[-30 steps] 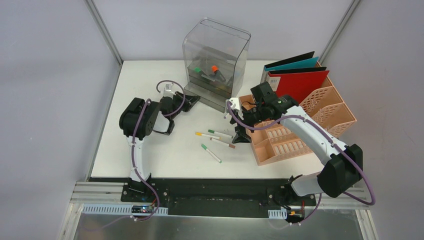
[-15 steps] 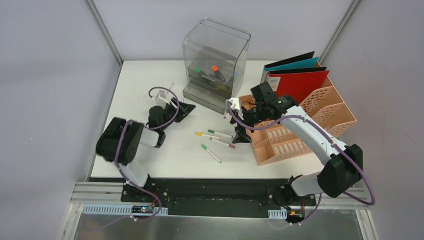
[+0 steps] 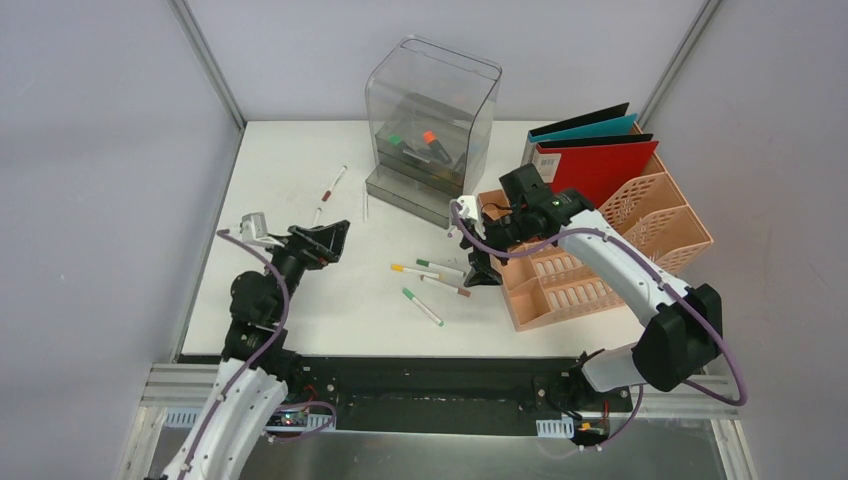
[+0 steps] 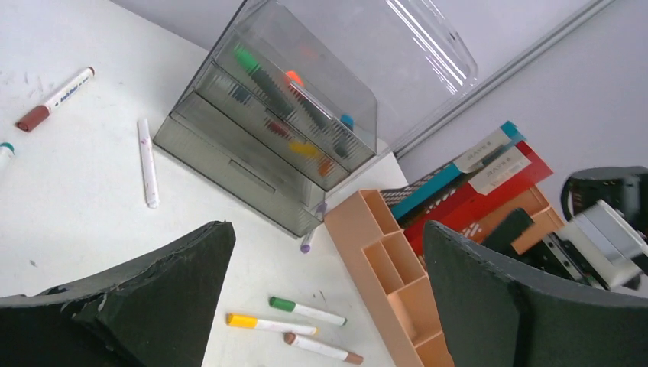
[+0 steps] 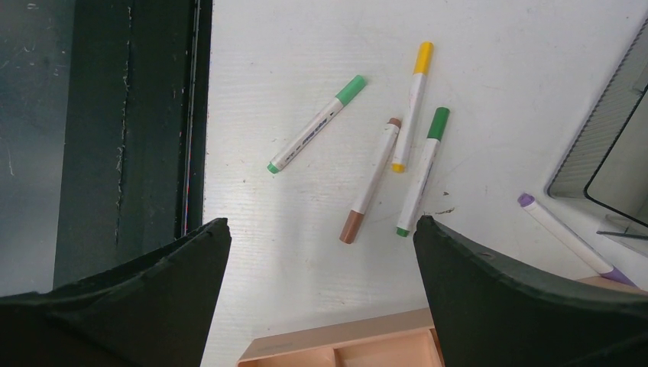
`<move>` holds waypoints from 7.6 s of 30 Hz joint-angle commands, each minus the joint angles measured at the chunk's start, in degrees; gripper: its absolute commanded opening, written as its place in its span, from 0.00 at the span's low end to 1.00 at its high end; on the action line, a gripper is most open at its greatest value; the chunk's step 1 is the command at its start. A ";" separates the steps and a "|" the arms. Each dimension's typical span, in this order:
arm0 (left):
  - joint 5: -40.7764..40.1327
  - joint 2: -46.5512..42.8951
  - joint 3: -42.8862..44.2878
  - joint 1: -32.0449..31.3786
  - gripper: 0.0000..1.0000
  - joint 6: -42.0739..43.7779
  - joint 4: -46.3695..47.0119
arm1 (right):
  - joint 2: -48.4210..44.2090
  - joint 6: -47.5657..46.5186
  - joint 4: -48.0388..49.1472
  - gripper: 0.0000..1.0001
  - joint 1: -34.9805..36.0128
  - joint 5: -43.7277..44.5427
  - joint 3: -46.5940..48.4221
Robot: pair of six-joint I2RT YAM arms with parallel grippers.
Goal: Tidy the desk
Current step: Open the drawer in the storage box, then pick up the stationery from the center of the board, then place the stationery in the drawer.
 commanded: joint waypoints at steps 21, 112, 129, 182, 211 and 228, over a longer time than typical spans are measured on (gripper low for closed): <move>14.15 6.49 4.67 -0.68 0.99 -19.82 -31.32 | 1.49 -1.61 -0.14 0.93 -1.27 0.50 1.31; -21.76 46.50 26.86 -42.99 0.93 -28.49 -39.86 | 2.03 -3.27 -2.34 0.95 -1.48 -0.28 1.95; -23.65 49.21 27.37 -46.34 0.91 -31.19 -39.99 | 1.59 -3.27 -2.50 0.96 -1.51 -0.48 2.05; -33.49 69.07 45.52 -49.10 0.04 -31.08 -63.96 | 0.82 -3.71 -2.76 0.98 -1.49 -0.39 2.14; -23.29 42.00 21.14 -39.42 0.00 -19.97 -29.10 | 0.43 -3.63 -2.70 0.98 -1.50 -0.48 2.04; -8.98 44.70 21.05 -26.83 0.00 -15.79 -13.16 | 0.08 -3.62 -2.68 0.98 -1.57 -0.40 2.00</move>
